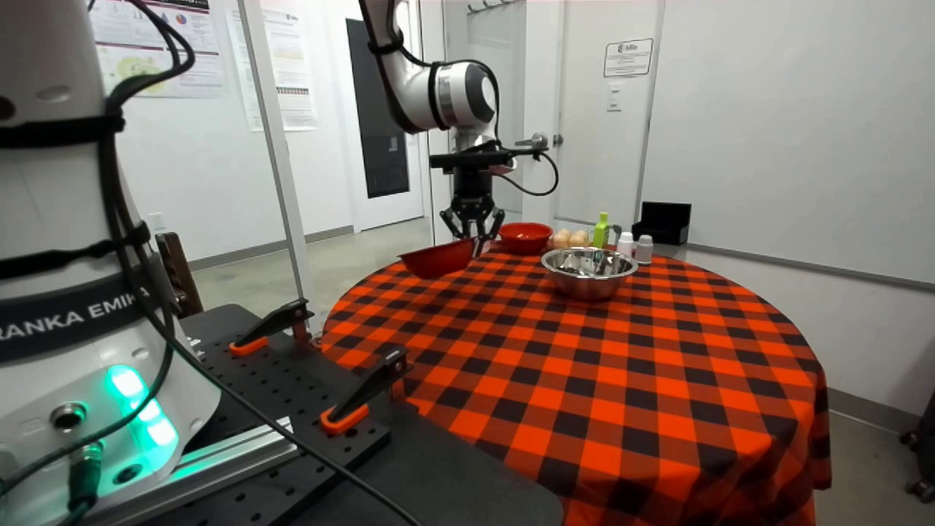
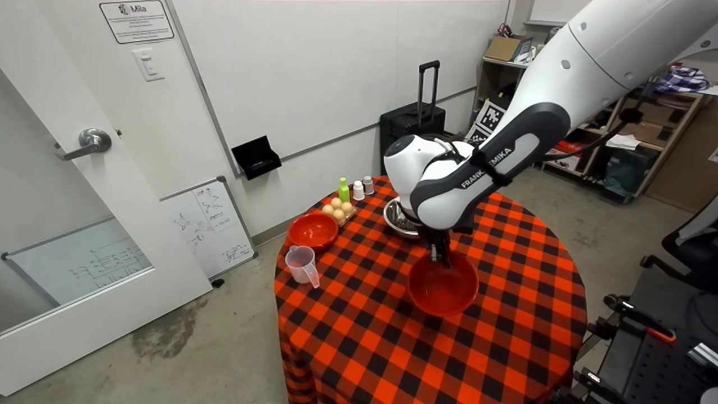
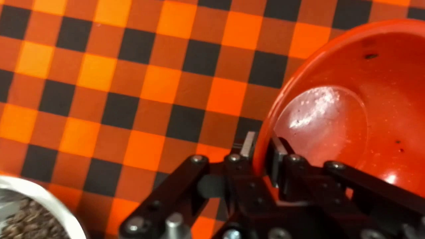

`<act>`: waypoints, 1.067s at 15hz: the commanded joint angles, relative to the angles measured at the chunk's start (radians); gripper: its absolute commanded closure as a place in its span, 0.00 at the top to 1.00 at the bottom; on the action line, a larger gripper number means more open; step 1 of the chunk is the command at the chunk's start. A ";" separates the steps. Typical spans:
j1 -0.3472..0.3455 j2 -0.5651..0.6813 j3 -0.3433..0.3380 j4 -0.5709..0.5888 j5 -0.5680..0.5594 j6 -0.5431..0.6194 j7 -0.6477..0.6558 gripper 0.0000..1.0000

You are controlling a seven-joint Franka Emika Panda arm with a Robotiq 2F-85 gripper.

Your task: Pour the things in the red bowl into the silver bowl

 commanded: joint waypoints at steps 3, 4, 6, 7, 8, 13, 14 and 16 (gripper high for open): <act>-0.027 0.094 0.039 0.034 0.199 -0.140 -0.207 0.03; -0.040 0.111 0.048 0.046 0.237 -0.158 -0.242 0.03; -0.059 0.135 0.060 0.066 0.300 -0.173 -0.285 0.03; -0.066 0.145 0.063 0.076 0.327 -0.160 -0.296 0.03; -0.073 0.151 0.065 0.084 0.350 -0.147 -0.304 0.03; -0.069 0.155 0.035 0.105 0.389 0.027 -0.248 0.03; -0.062 0.152 0.024 0.097 0.386 0.091 -0.221 0.03; -0.053 0.158 0.004 0.084 0.385 0.204 -0.153 0.03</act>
